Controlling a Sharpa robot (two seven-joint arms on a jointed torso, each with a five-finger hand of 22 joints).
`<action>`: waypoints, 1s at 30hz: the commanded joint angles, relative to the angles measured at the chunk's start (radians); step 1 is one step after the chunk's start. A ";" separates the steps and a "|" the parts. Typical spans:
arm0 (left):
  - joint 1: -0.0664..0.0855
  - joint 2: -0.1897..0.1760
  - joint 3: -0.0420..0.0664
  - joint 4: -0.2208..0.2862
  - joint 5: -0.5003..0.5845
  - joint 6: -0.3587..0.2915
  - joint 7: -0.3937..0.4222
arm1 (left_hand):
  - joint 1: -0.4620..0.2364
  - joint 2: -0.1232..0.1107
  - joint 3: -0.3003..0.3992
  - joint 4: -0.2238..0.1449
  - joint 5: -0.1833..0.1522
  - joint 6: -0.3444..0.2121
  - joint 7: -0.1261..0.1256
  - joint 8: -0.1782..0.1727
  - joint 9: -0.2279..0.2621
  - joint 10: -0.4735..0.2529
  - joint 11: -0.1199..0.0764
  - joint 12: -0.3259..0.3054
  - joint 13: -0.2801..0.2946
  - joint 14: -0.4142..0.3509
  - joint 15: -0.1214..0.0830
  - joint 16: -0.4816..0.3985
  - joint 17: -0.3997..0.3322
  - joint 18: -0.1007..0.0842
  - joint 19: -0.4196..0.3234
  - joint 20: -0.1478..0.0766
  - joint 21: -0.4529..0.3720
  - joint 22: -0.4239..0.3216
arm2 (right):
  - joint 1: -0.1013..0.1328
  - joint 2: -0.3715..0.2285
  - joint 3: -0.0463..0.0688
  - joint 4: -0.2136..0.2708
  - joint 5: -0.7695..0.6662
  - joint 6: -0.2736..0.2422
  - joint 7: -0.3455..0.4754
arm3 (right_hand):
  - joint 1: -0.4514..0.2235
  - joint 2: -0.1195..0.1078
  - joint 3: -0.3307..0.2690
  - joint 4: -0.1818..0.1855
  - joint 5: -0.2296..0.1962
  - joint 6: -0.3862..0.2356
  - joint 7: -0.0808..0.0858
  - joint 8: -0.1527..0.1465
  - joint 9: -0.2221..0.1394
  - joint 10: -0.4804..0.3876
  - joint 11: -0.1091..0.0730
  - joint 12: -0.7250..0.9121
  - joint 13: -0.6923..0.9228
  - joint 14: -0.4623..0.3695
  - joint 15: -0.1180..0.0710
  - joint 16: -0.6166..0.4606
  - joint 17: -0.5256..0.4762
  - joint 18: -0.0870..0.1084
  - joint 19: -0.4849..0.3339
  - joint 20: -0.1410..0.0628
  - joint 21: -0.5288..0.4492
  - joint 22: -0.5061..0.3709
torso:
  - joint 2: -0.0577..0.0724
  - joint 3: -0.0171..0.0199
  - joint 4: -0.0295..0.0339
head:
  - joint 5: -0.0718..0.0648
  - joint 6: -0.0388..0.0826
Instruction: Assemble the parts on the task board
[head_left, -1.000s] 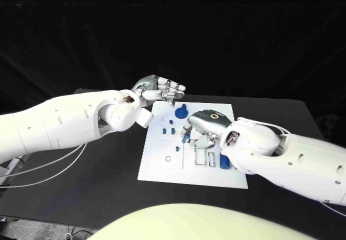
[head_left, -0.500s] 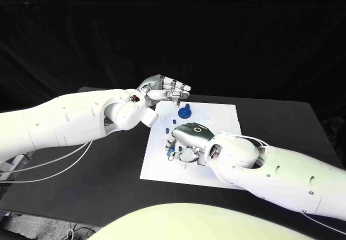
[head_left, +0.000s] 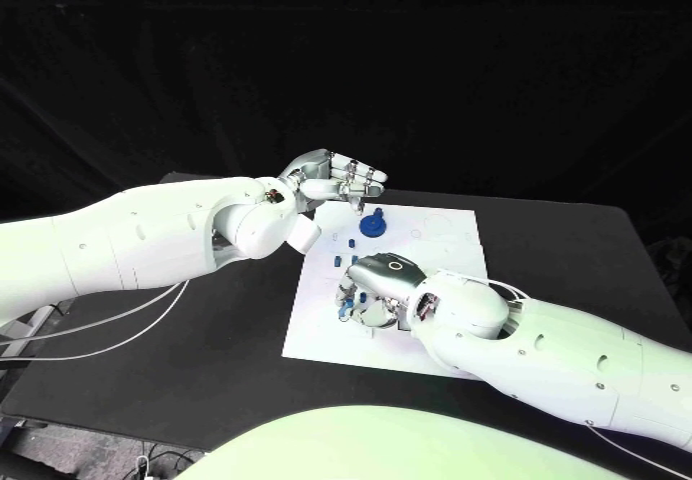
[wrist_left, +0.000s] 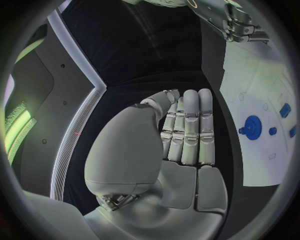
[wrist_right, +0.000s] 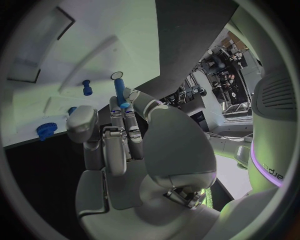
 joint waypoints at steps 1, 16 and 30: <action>0.001 0.003 0.001 0.002 0.007 0.017 0.005 | -0.002 0.011 -0.004 -0.001 0.001 -0.006 0.002 0.000 -0.001 -0.008 0.001 0.003 0.001 -0.006 -0.001 -0.004 -0.001 0.006 -0.009 0.000 -0.005 -0.001 | -0.004 0.003 -0.001 -0.008 -0.014 0.021 0.007 | 0.036 0.028 0.010 -0.002 0.004 -0.002 0.005 -0.004 0.001 0.041 -0.037 0.005 0.036 0.084 -0.002 0.004 0.172 -0.018 -0.002 -0.002 0.002 0.001 | 0.000 0.0004 -0.0003 | 0.001 0.000; 0.001 0.003 0.001 0.000 0.007 0.018 0.004 | -0.002 0.011 -0.006 -0.002 0.001 -0.007 0.004 0.000 -0.002 -0.010 0.002 0.003 0.002 -0.006 -0.001 -0.005 -0.002 0.006 -0.010 0.000 -0.005 -0.001 | -0.011 0.010 -0.002 -0.021 -0.016 0.036 0.004 | 0.034 0.028 0.010 -0.002 0.004 -0.002 0.005 -0.004 0.001 0.041 -0.036 0.005 0.037 0.084 -0.002 0.004 0.172 -0.018 -0.002 -0.002 0.003 0.002 | -0.001 -0.0003 -0.0004 | 0.000 0.000; 0.001 0.001 0.001 0.002 0.007 0.018 0.003 | -0.002 0.011 -0.006 -0.002 0.001 -0.007 0.004 0.000 -0.002 -0.010 0.002 0.003 0.002 -0.006 -0.001 -0.005 -0.002 0.006 -0.010 0.000 -0.005 -0.001 | -0.013 0.017 -0.006 -0.042 -0.044 0.087 -0.029 | 0.031 0.027 0.009 -0.001 0.005 -0.002 0.006 -0.004 0.002 0.040 -0.036 0.005 0.038 0.083 -0.001 0.003 0.170 -0.017 -0.004 -0.002 -0.001 -0.002 | -0.001 -0.0012 -0.0003 | 0.000 0.000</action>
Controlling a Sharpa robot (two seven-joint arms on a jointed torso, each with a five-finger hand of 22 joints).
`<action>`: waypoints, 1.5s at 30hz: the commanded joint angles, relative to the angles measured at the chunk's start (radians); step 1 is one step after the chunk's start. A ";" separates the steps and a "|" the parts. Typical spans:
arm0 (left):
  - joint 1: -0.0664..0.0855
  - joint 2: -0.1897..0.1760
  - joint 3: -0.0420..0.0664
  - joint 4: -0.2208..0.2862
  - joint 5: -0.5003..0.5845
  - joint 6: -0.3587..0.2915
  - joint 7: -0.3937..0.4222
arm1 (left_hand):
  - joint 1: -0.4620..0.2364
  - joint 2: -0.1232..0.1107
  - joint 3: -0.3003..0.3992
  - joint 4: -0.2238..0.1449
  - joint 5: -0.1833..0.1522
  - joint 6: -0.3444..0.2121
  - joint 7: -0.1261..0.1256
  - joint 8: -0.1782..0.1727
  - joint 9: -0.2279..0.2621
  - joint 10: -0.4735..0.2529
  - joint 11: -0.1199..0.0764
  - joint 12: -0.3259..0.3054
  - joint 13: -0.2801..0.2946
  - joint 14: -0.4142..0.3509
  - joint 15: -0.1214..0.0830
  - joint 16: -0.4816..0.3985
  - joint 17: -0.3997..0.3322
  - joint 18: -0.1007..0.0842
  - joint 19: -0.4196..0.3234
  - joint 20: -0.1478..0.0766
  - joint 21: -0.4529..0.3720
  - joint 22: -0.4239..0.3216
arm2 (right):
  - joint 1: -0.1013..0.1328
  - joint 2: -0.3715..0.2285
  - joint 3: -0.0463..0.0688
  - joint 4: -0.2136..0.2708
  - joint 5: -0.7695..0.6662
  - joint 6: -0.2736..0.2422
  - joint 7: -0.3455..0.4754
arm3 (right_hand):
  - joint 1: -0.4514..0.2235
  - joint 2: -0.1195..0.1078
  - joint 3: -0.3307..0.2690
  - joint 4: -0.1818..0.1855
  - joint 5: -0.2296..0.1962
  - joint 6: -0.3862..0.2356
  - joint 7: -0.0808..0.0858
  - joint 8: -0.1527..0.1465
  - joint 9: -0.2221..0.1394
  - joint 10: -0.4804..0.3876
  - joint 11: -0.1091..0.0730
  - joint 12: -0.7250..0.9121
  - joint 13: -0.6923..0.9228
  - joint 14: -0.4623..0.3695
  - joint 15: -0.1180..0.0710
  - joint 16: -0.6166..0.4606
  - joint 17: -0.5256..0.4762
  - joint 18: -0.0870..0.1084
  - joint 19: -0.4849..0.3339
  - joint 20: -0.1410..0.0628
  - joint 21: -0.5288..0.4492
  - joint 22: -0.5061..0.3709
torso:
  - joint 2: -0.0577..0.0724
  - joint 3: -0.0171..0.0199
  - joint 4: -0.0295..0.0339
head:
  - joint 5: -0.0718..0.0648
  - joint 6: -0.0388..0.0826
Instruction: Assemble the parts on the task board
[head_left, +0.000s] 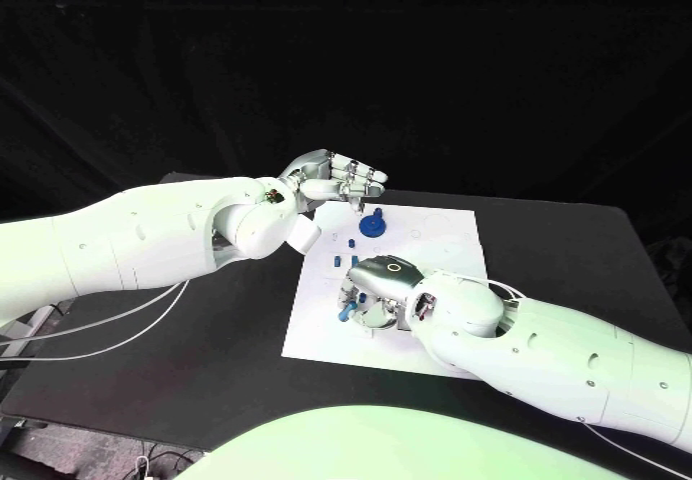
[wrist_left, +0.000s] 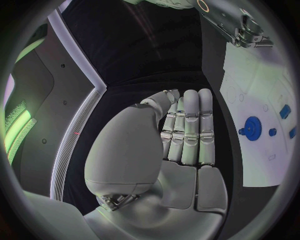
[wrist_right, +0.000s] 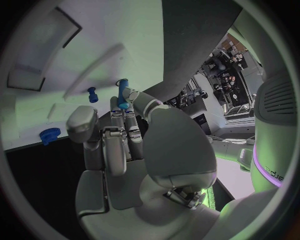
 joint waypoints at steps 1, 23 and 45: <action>0.001 0.000 0.001 0.002 0.006 0.015 0.004 | -0.002 0.011 -0.006 -0.002 0.001 -0.004 0.000 0.000 -0.001 -0.006 -0.002 0.003 0.001 -0.006 -0.001 -0.005 -0.001 0.007 -0.010 0.000 -0.005 -0.001 | -0.006 0.000 -0.006 -0.006 -0.034 0.055 -0.030 | 0.030 0.027 0.005 0.004 0.006 -0.002 0.006 -0.004 0.001 0.041 -0.036 0.003 0.038 0.083 -0.001 0.002 0.170 -0.018 -0.004 -0.001 0.000 0.000 | 0.000 -0.0003 -0.0007 | 0.000 0.000; 0.001 -0.002 0.001 0.004 0.006 0.014 0.003 | -0.002 0.011 -0.006 -0.002 0.001 -0.004 0.000 0.000 -0.001 -0.006 -0.002 0.003 0.001 -0.006 -0.001 -0.005 -0.001 0.007 -0.010 0.000 -0.005 -0.001 | -0.008 0.013 -0.006 -0.005 -0.040 0.062 -0.038 | -0.012 0.015 -0.015 0.022 0.020 -0.033 0.017 -0.023 -0.001 -0.001 -0.024 -0.022 0.034 0.082 0.010 -0.001 0.165 -0.014 -0.016 0.007 -0.018 -0.014 | 0.000 -0.0007 -0.0001 | 0.001 0.000; 0.002 -0.004 0.001 0.006 0.006 0.009 0.003 | -0.002 0.011 -0.006 -0.002 0.001 -0.004 0.000 0.000 -0.001 -0.006 -0.002 0.003 0.001 -0.006 -0.001 -0.005 -0.001 0.007 -0.010 0.000 -0.005 -0.001 | -0.008 0.015 -0.009 -0.014 -0.027 -0.002 -0.026 | -0.068 -0.039 -0.082 0.050 0.034 -0.250 0.026 -0.053 -0.057 -0.228 0.026 -0.082 -0.020 0.054 0.052 -0.054 0.084 0.023 -0.116 0.047 -0.213 -0.185 | -0.001 -0.0001 -0.0006 | 0.002 0.000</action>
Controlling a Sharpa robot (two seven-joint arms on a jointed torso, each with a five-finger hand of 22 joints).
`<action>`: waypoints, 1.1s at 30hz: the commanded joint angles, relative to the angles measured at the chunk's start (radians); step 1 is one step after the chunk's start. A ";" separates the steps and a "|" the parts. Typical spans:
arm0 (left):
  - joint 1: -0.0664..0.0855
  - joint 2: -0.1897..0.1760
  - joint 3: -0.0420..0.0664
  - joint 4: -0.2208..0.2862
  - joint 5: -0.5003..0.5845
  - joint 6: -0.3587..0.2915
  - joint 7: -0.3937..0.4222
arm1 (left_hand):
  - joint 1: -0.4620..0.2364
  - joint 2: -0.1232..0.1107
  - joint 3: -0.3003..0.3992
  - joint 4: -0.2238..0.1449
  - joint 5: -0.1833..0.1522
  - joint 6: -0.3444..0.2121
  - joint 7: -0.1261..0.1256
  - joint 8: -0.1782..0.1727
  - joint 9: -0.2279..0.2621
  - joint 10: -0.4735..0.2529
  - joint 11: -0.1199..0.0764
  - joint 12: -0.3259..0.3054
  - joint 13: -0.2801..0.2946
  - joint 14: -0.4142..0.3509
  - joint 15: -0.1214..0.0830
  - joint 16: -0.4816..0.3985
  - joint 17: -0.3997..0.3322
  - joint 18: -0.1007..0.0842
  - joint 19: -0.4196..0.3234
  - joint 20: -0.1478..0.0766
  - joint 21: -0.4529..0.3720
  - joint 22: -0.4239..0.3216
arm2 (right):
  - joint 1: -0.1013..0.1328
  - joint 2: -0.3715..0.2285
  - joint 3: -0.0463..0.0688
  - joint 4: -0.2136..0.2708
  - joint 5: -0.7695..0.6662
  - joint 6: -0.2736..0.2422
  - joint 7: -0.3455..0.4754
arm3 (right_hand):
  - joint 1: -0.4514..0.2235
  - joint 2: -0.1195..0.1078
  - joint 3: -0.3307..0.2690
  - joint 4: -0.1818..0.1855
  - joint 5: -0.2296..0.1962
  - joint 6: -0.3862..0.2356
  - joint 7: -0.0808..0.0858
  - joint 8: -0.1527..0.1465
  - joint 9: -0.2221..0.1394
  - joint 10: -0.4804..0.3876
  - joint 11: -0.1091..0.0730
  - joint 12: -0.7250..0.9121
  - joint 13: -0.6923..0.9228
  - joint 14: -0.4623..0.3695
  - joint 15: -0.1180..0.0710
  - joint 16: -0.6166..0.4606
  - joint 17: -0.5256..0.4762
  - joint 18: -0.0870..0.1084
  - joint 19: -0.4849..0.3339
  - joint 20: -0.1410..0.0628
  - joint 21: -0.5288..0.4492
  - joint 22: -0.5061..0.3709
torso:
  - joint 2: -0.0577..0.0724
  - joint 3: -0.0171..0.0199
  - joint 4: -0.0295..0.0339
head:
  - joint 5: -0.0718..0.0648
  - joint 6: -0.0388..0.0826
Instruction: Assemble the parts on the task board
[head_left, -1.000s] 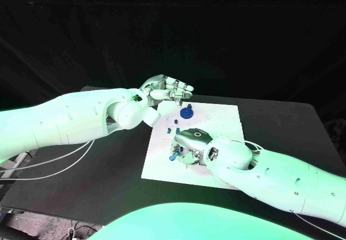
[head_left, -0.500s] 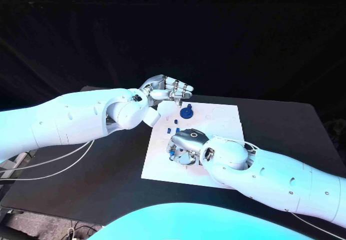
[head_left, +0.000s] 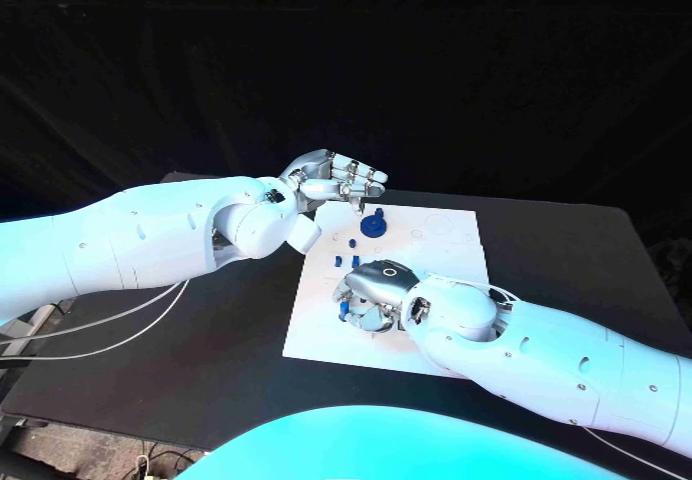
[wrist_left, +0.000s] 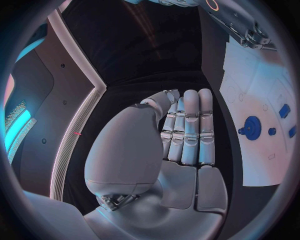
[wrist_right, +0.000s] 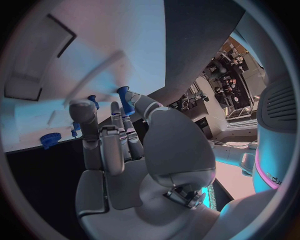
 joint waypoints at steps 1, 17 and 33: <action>0.001 -0.001 0.001 0.003 0.005 0.009 0.005 | -0.002 0.011 -0.006 -0.002 0.001 -0.004 0.000 0.000 -0.001 -0.006 -0.002 0.003 0.001 -0.006 -0.001 -0.005 -0.001 0.007 -0.010 0.000 -0.005 -0.001 | 0.000 -0.007 0.000 0.003 -0.003 -0.031 0.003 | -0.003 -0.015 -0.029 0.002 -0.008 -0.033 -0.010 -0.002 -0.009 -0.053 0.008 -0.005 -0.007 0.053 0.013 -0.019 0.077 0.026 -0.033 0.007 -0.061 -0.054 | 0.000 0.0004 -0.0001 | -0.001 0.000; 0.001 -0.007 0.001 0.000 0.005 0.008 0.004 | -0.002 0.011 -0.006 -0.002 0.001 -0.004 0.000 0.000 -0.001 -0.006 -0.002 0.003 0.001 -0.006 -0.001 -0.005 -0.001 0.007 -0.010 0.000 -0.005 -0.001 | 0.063 -0.200 0.009 0.184 0.150 -0.139 0.090 | 0.021 0.025 -0.217 0.040 0.013 -0.041 0.008 0.025 -0.016 -0.082 -0.003 0.179 0.018 0.046 0.006 -0.030 0.053 0.038 -0.028 0.007 -0.149 -0.119 | -0.003 -0.0013 -0.0044 | -0.034 0.000; 0.001 -0.014 -0.004 -0.006 0.009 0.013 0.005 | -0.002 0.011 -0.006 -0.002 0.001 -0.004 0.000 0.000 -0.001 -0.007 -0.002 0.004 0.001 -0.006 -0.001 -0.005 -0.001 0.007 -0.010 0.000 -0.005 -0.001 | 0.113 -0.598 0.006 0.368 0.364 -0.132 -0.178 | -0.099 0.048 -0.431 0.250 -0.038 0.106 -0.064 0.154 0.102 0.475 -0.110 1.200 1.154 0.106 -0.070 0.100 0.263 -0.036 0.161 -0.069 0.196 0.220 | -0.025 -0.0049 -0.0358 | -0.095 0.000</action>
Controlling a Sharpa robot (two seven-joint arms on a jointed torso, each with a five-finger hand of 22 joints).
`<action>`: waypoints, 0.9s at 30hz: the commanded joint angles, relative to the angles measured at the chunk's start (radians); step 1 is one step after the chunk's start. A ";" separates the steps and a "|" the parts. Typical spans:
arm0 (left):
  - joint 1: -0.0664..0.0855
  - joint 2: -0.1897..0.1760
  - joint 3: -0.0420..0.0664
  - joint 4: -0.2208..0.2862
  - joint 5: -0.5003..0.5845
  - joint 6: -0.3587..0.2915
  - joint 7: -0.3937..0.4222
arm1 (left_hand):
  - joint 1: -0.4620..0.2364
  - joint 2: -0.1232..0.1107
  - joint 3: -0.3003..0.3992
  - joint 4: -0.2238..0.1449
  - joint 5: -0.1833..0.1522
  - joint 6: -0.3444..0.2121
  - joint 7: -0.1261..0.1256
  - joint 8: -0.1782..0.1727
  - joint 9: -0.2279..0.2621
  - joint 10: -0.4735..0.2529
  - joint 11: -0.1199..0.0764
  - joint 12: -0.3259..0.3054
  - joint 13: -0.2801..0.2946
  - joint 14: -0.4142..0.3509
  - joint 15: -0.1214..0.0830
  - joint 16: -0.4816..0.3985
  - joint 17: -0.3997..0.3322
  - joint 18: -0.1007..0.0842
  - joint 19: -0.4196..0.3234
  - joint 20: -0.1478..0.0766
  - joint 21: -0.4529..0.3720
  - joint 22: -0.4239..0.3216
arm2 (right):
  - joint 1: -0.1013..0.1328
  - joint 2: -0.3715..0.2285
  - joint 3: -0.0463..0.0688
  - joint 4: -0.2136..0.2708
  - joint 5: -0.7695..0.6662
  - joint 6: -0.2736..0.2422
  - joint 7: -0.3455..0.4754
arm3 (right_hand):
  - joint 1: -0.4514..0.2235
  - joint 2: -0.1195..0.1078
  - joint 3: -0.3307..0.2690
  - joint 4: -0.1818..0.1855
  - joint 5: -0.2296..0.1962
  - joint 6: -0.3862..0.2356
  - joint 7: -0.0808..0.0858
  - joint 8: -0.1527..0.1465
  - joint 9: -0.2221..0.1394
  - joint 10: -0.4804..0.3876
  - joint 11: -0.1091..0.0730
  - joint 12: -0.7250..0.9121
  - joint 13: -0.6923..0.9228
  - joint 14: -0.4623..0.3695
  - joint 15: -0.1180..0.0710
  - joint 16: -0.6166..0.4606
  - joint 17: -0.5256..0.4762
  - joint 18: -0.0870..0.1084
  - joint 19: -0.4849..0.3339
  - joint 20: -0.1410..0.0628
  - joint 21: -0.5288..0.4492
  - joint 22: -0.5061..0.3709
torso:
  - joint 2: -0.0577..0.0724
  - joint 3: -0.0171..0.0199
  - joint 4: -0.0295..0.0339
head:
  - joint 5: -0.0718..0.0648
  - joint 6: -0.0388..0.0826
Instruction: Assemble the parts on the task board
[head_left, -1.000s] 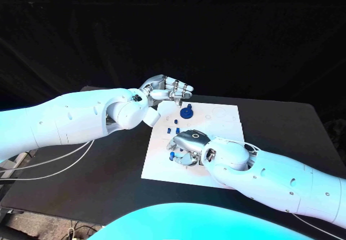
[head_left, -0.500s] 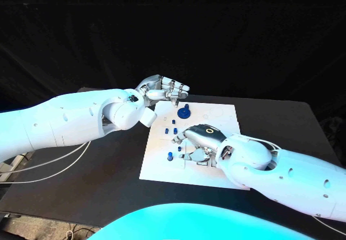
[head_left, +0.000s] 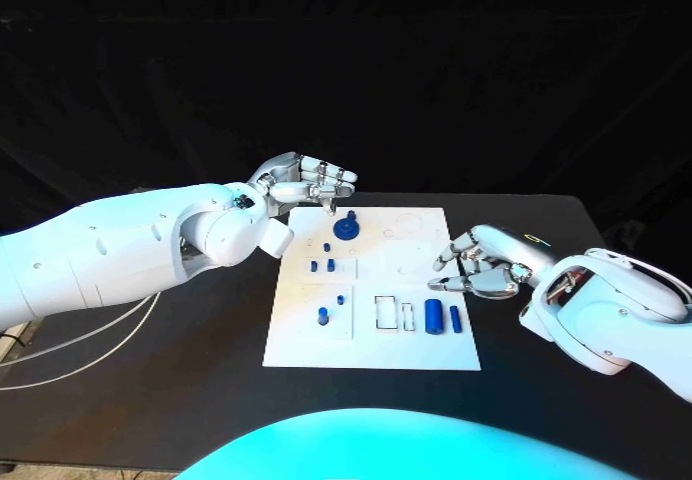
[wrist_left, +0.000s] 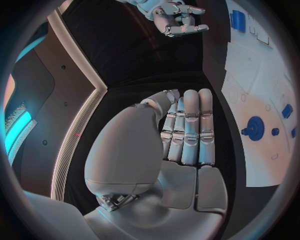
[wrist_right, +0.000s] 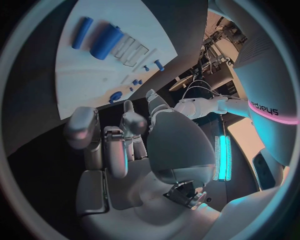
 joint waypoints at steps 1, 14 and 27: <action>0.001 0.000 -0.001 -0.001 0.009 0.016 0.004 | -0.002 0.013 -0.008 -0.003 0.001 -0.005 0.001 0.000 -0.002 -0.009 -0.001 0.006 0.002 -0.007 0.000 -0.006 -0.002 0.007 -0.011 0.001 -0.005 -0.001 | -0.027 -0.031 -0.003 0.031 0.004 0.019 -0.163 | 0.001 0.014 -0.058 0.045 0.021 -0.022 0.007 0.016 0.033 0.063 0.006 0.214 0.300 0.104 -0.007 0.006 0.263 -0.022 0.014 0.002 0.036 0.041 | -0.007 0.0008 -0.0114 | -0.014 0.000; 0.001 0.005 -0.004 -0.002 0.011 0.025 0.004 | -0.002 0.013 -0.008 -0.003 0.001 -0.005 0.001 0.000 -0.002 -0.009 -0.001 0.006 0.002 -0.007 0.000 -0.006 -0.002 0.007 -0.011 0.001 -0.005 -0.001 | -0.115 -0.009 -0.005 0.018 -0.074 -0.041 -0.358 | -0.002 0.032 -0.154 0.144 0.131 -0.034 0.001 0.043 0.091 0.111 0.008 0.301 0.442 0.104 -0.003 0.006 0.263 -0.026 0.024 0.001 0.064 0.079 | -0.008 -0.0008 -0.0141 | -0.045 0.000; 0.000 0.006 -0.004 -0.002 0.011 0.025 0.006 | -0.002 0.013 -0.008 -0.003 0.001 -0.005 0.001 0.000 -0.002 -0.009 -0.001 0.006 0.002 -0.007 0.000 -0.006 -0.002 0.007 -0.011 0.001 -0.005 -0.001 | -0.153 0.071 -0.005 -0.046 -0.106 -0.076 -0.383 | 0.003 0.033 -0.168 0.160 0.147 -0.033 -0.001 0.050 0.102 0.109 0.006 0.298 0.442 0.104 -0.004 0.006 0.263 -0.026 0.025 0.001 0.064 0.082 | -0.007 0.0004 -0.0147 | -0.035 0.000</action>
